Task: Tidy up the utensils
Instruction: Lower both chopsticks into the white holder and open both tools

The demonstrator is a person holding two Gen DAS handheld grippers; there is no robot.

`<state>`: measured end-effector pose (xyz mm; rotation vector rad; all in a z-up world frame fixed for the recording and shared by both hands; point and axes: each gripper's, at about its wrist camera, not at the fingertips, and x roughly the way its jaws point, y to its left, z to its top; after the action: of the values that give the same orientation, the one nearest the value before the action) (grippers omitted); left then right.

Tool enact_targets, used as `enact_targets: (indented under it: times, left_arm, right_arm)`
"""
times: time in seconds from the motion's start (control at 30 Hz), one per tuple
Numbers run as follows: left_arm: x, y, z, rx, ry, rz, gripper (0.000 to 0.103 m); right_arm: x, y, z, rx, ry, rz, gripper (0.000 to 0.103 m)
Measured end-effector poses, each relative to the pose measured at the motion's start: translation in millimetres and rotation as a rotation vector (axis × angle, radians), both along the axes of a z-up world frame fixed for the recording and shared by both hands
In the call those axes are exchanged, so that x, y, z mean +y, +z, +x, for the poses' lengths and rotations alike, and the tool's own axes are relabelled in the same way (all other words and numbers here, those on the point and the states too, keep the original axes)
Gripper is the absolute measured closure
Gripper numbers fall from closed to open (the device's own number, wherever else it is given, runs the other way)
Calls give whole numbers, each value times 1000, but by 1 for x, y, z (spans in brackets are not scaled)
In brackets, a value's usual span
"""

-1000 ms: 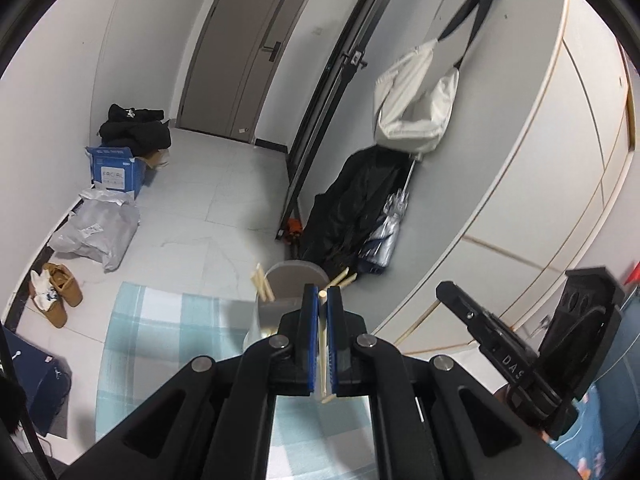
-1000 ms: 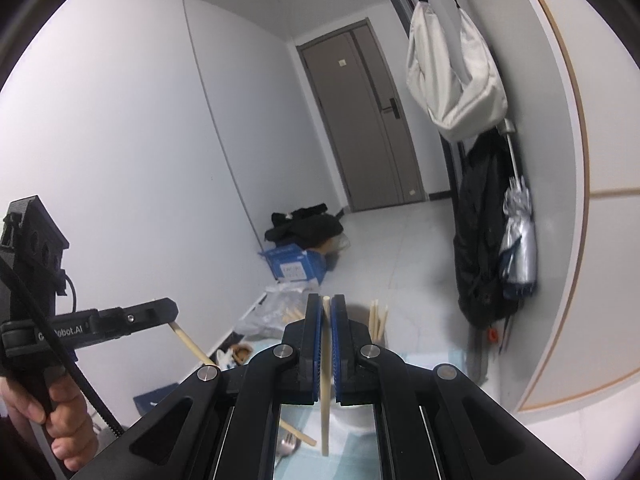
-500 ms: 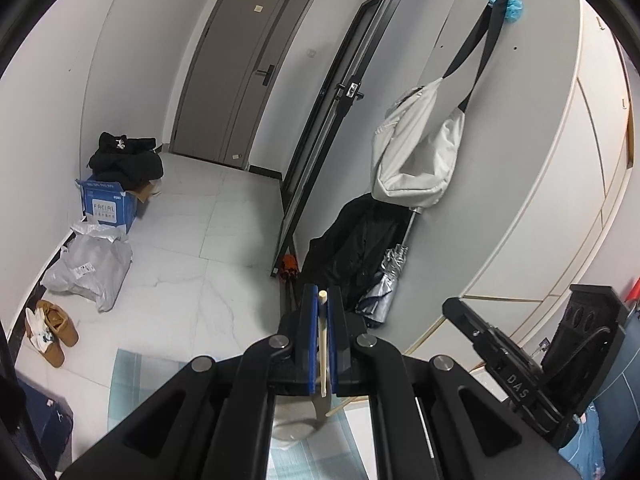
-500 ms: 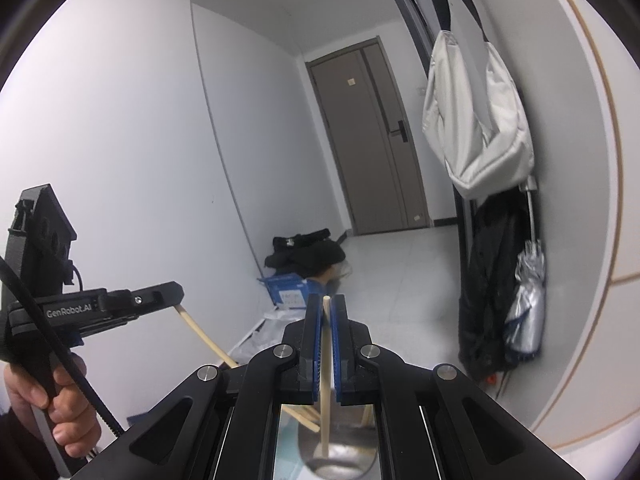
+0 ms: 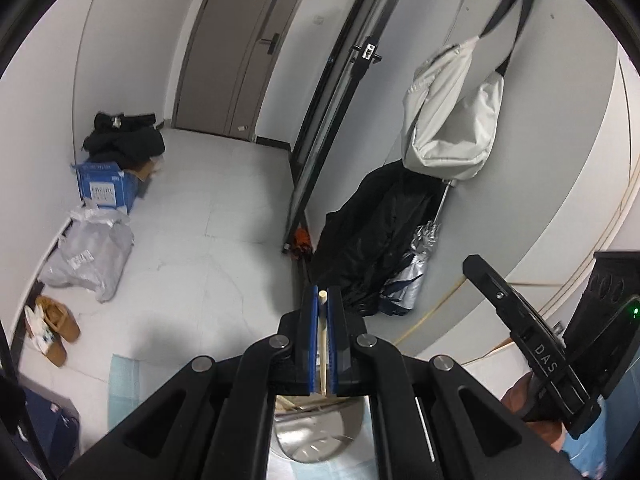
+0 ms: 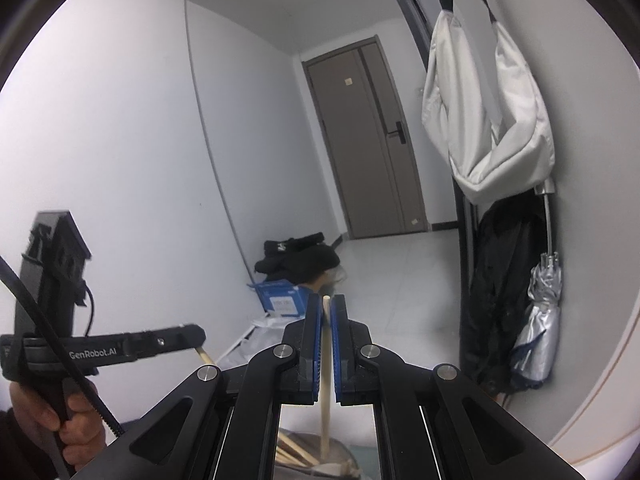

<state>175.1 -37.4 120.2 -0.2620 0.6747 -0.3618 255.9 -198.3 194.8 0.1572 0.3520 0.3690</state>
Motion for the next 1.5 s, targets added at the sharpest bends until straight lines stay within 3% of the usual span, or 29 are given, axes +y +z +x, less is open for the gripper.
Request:
enact_targets:
  times: [0.23, 0.43, 1.23, 1.4, 1.5]
  left_arm:
    - [-6, -6, 4, -7, -7, 56, 102]
    - [-14, -23, 4, 16, -23, 112, 102]
    - [-26, -67, 7, 99, -100, 92, 102]
    - [-25, -74, 8, 137, -110, 81, 100]
    - [-15, -72, 7, 133, -65, 53, 100]
  right_arm:
    - [1, -21, 10, 15, 24, 15, 99]
    - [13, -38, 12, 27, 43, -53, 99]
    - [30, -112, 10, 236, 126, -141, 99]
    - [27, -113, 7, 238, 128, -138, 96]
    - [26, -110, 4, 239, 130, -147, 96]
